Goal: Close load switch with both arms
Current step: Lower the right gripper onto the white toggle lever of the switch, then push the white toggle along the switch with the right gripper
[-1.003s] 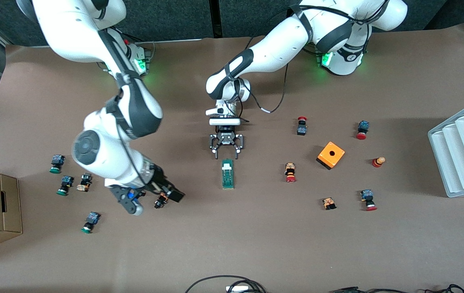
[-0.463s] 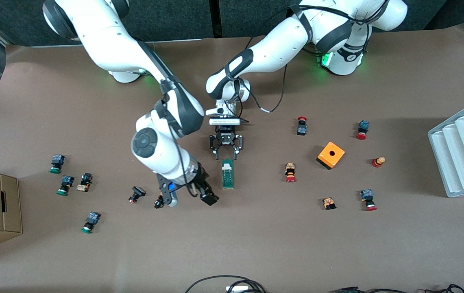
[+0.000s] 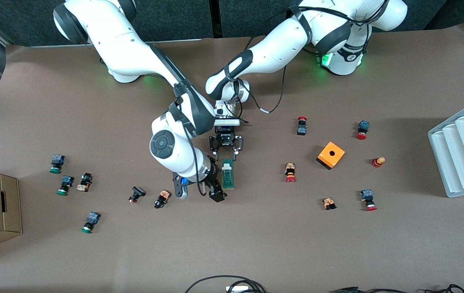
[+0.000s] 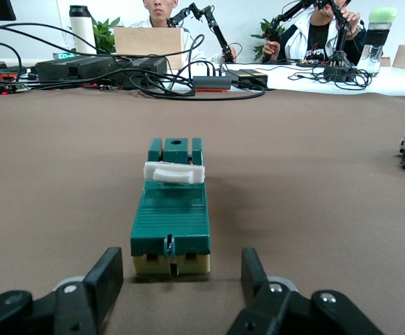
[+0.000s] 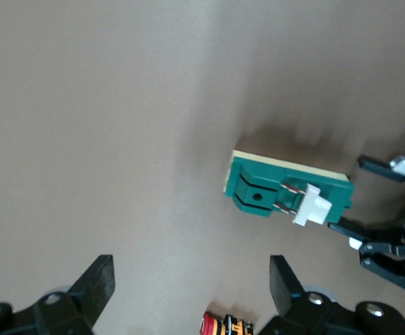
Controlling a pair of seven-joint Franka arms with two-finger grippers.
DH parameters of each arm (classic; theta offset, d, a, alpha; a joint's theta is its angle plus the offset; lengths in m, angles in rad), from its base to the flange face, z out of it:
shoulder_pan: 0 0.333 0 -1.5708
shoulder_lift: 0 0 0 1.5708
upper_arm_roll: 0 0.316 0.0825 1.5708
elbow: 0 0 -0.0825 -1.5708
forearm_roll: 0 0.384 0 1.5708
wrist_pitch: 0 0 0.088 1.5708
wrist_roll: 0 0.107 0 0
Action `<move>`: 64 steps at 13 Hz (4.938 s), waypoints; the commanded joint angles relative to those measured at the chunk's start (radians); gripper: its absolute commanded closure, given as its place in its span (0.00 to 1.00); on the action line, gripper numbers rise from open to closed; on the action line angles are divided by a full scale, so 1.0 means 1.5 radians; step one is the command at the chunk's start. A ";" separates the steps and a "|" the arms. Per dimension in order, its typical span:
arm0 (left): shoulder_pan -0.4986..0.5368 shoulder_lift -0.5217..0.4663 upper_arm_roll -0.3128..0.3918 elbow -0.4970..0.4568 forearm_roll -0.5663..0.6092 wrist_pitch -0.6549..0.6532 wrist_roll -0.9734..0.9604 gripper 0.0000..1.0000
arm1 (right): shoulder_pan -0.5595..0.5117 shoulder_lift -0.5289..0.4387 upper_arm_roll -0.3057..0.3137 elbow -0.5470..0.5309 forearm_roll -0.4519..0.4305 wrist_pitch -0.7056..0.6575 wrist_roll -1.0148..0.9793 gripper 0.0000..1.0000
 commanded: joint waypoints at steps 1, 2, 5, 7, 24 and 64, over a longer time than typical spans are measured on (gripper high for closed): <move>-0.009 0.032 0.012 0.030 0.011 0.001 -0.011 0.25 | 0.017 0.011 -0.009 -0.007 0.026 0.005 0.019 0.01; -0.010 0.032 0.021 0.030 0.011 0.001 -0.012 0.25 | 0.018 0.011 -0.009 -0.016 0.026 0.005 0.018 0.02; -0.011 0.032 0.023 0.029 0.012 0.001 -0.012 0.25 | 0.027 0.010 -0.009 -0.061 0.020 0.037 0.013 0.03; -0.011 0.032 0.023 0.029 0.012 0.001 -0.012 0.25 | 0.031 0.010 -0.009 -0.078 0.019 0.043 0.011 0.06; -0.011 0.032 0.023 0.028 0.012 0.001 -0.013 0.25 | 0.076 0.008 -0.008 -0.134 0.019 0.060 0.013 0.25; -0.011 0.031 0.023 0.028 0.012 0.000 -0.013 0.25 | 0.047 0.014 -0.008 -0.090 0.024 0.055 0.014 0.73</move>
